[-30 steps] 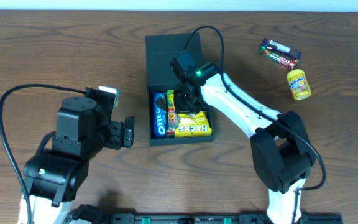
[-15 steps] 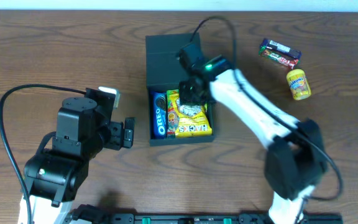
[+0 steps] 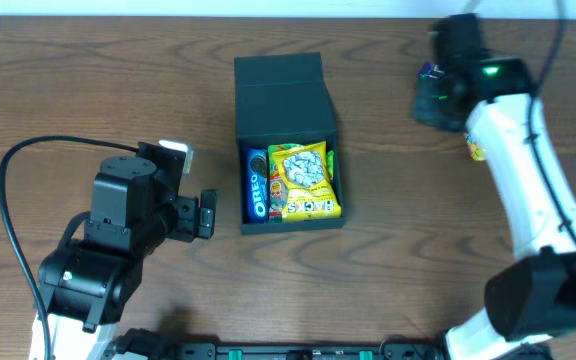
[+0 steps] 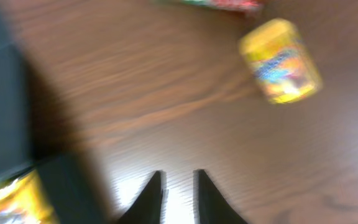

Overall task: Pack container
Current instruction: 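Reach the right gripper to the yellow Mentos tube and grasp it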

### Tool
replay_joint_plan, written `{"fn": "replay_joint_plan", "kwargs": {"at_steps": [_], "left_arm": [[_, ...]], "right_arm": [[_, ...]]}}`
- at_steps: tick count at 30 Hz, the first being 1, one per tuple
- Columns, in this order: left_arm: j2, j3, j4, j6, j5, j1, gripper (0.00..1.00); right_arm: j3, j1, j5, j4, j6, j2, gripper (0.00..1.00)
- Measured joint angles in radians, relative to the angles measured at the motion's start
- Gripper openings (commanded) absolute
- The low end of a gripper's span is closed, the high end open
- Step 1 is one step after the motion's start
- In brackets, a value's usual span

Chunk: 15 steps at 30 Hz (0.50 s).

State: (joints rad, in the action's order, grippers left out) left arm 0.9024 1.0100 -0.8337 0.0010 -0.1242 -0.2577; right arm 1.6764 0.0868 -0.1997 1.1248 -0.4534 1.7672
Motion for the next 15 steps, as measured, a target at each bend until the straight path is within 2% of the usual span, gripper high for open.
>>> {"fn": "replay_joint_plan", "kwargs": {"at_steps": [3, 8, 12, 15], "left_arm": [[0.0, 0.0, 0.0, 0.0, 0.0, 0.0, 0.95], [0.0, 0.0, 0.0, 0.0, 0.0, 0.0, 0.95], [0.0, 0.0, 0.0, 0.0, 0.0, 0.0, 0.96], [0.0, 0.0, 0.0, 0.0, 0.0, 0.0, 0.96]], "right_arm": [[-0.002, -0.105, -0.006, 0.01, 0.019, 0.016, 0.54], [-0.003, -0.258, 0.006, 0.0, 0.087, 0.045, 0.68], [-0.003, -0.3, 0.046, -0.053, 0.146, 0.098, 0.85], [-0.003, -0.302, 0.074, -0.092, 0.222, 0.153, 0.91]]}}
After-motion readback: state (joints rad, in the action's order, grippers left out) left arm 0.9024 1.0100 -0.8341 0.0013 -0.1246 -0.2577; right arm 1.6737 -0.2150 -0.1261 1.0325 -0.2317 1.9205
